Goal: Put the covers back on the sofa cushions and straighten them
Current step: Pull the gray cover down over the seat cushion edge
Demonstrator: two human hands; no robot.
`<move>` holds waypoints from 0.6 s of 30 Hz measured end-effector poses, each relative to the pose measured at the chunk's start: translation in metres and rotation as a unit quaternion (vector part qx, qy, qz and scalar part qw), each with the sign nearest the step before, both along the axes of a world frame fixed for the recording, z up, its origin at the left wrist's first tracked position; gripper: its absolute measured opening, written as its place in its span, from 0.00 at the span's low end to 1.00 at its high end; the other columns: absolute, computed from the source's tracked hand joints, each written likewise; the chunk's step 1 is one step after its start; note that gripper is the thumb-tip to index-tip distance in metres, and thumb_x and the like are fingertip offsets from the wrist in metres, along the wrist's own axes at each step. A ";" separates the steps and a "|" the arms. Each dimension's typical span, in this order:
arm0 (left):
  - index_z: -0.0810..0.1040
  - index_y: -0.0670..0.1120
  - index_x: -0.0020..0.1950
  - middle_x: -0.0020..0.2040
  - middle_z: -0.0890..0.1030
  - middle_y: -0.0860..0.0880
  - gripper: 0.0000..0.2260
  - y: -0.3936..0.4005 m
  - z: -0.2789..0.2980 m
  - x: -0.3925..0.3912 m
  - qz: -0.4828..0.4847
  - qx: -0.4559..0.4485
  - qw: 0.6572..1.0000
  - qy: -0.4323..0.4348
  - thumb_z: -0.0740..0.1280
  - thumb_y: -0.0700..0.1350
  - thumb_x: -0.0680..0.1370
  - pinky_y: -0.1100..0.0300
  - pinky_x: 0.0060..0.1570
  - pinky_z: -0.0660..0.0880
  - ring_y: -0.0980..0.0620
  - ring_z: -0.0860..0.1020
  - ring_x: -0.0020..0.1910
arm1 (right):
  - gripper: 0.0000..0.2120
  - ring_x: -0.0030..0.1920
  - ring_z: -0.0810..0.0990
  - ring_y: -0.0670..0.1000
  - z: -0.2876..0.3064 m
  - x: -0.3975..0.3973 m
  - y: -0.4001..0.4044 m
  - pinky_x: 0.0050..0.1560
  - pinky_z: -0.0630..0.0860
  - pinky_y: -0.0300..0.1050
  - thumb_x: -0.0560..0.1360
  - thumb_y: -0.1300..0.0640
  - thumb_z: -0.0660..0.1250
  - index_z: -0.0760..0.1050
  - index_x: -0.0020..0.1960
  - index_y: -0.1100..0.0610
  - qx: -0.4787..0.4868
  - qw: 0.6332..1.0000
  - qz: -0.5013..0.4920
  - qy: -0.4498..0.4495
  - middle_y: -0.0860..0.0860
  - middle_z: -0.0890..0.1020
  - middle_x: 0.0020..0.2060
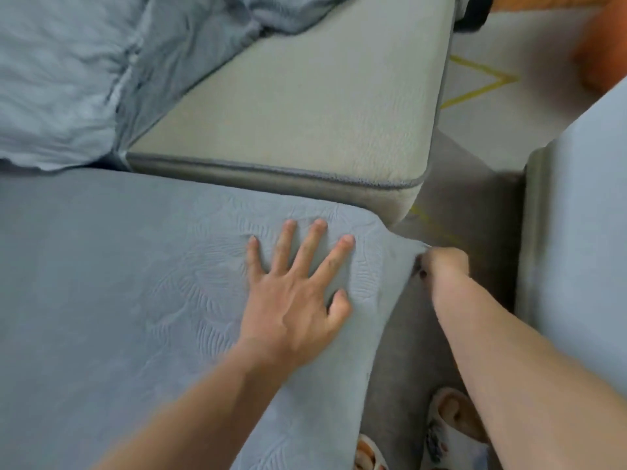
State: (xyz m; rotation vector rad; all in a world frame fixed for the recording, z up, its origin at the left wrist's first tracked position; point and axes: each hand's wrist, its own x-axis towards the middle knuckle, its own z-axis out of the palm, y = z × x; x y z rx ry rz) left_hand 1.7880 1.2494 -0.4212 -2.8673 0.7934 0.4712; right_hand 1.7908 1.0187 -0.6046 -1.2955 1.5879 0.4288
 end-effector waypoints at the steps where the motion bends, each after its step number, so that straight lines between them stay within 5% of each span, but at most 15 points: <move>1: 0.44 0.63 0.80 0.82 0.43 0.53 0.32 -0.001 -0.002 0.000 -0.002 -0.002 1.000 0.006 0.51 0.62 0.77 0.29 0.72 0.42 0.43 0.40 0.81 | 0.14 0.45 0.83 0.61 -0.005 0.004 -0.010 0.49 0.82 0.54 0.69 0.67 0.70 0.79 0.54 0.67 0.000 1.000 -0.030 -0.001 0.61 0.82 0.43; 3: 0.41 0.64 0.79 0.82 0.40 0.53 0.32 0.001 0.000 0.007 0.006 -0.001 0.999 0.034 0.50 0.62 0.78 0.29 0.71 0.38 0.43 0.36 0.80 | 0.13 0.43 0.84 0.58 0.010 0.021 -0.002 0.47 0.83 0.56 0.71 0.66 0.71 0.79 0.55 0.66 0.050 0.995 -0.063 -0.067 0.58 0.81 0.40; 6: 0.39 0.67 0.78 0.81 0.37 0.56 0.31 0.001 0.004 0.024 0.015 0.012 0.992 0.122 0.50 0.62 0.77 0.31 0.70 0.32 0.46 0.32 0.79 | 0.15 0.46 0.84 0.56 0.078 0.027 0.046 0.46 0.82 0.54 0.72 0.52 0.69 0.79 0.55 0.58 0.083 0.981 -0.041 -0.171 0.54 0.84 0.44; 8: 0.46 0.68 0.78 0.81 0.41 0.59 0.29 -0.004 0.022 0.044 0.057 -0.038 0.977 0.204 0.53 0.58 0.79 0.35 0.72 0.31 0.50 0.34 0.79 | 0.08 0.49 0.79 0.53 0.137 0.020 0.078 0.52 0.74 0.49 0.78 0.51 0.64 0.76 0.49 0.55 -0.058 0.967 0.095 -0.229 0.50 0.81 0.47; 10: 0.64 0.62 0.77 0.80 0.57 0.56 0.23 -0.008 0.043 0.059 0.208 -0.227 0.900 0.308 0.57 0.47 0.82 0.41 0.77 0.42 0.52 0.48 0.80 | 0.07 0.52 0.74 0.52 0.183 0.010 0.103 0.54 0.68 0.47 0.80 0.56 0.60 0.77 0.49 0.52 -0.258 0.875 0.282 -0.298 0.49 0.78 0.48; 11: 0.74 0.53 0.73 0.76 0.69 0.51 0.20 0.004 0.059 0.064 0.330 -0.368 0.809 0.318 0.59 0.41 0.81 0.46 0.76 0.53 0.51 0.60 0.77 | 0.09 0.54 0.74 0.51 0.196 0.015 0.120 0.57 0.67 0.46 0.80 0.56 0.59 0.78 0.51 0.52 -0.294 0.802 0.365 -0.371 0.48 0.79 0.51; 12: 0.79 0.47 0.67 0.69 0.76 0.49 0.19 0.012 0.065 0.061 0.412 -0.452 0.740 0.281 0.59 0.36 0.80 0.51 0.72 0.63 0.51 0.69 0.72 | 0.11 0.58 0.74 0.50 0.200 0.015 0.127 0.62 0.66 0.45 0.81 0.54 0.58 0.78 0.57 0.53 -0.305 0.732 0.451 -0.410 0.49 0.79 0.55; 13: 0.81 0.46 0.65 0.67 0.78 0.49 0.18 0.033 0.068 0.055 0.472 -0.478 0.715 0.194 0.60 0.35 0.79 0.54 0.70 0.66 0.53 0.71 0.71 | 0.16 0.63 0.73 0.51 0.195 0.024 0.138 0.67 0.65 0.46 0.81 0.50 0.56 0.76 0.63 0.53 -0.297 0.670 0.547 -0.405 0.50 0.78 0.61; 15: 0.75 0.52 0.70 0.76 0.68 0.50 0.19 0.090 0.058 0.027 0.529 -0.335 0.779 0.027 0.62 0.42 0.79 0.49 0.75 0.59 0.52 0.62 0.76 | 0.25 0.72 0.67 0.54 0.176 0.047 0.142 0.73 0.61 0.52 0.81 0.41 0.50 0.66 0.75 0.48 -0.294 0.596 0.689 -0.290 0.51 0.70 0.72; 16: 0.69 0.57 0.75 0.79 0.60 0.50 0.22 0.125 0.051 0.008 0.554 -0.230 0.800 0.008 0.62 0.49 0.80 0.44 0.76 0.54 0.50 0.55 0.79 | 0.26 0.72 0.67 0.57 0.173 0.060 0.140 0.72 0.61 0.55 0.82 0.39 0.47 0.62 0.76 0.47 -0.286 0.607 0.714 -0.201 0.53 0.69 0.73; 18: 0.52 0.67 0.78 0.82 0.43 0.52 0.30 0.203 0.048 -0.024 0.639 -0.103 0.759 0.071 0.60 0.65 0.78 0.33 0.73 0.51 0.44 0.43 0.80 | 0.25 0.67 0.72 0.61 0.184 0.091 0.151 0.67 0.67 0.58 0.82 0.41 0.44 0.66 0.71 0.52 -0.238 0.652 0.717 -0.066 0.58 0.74 0.68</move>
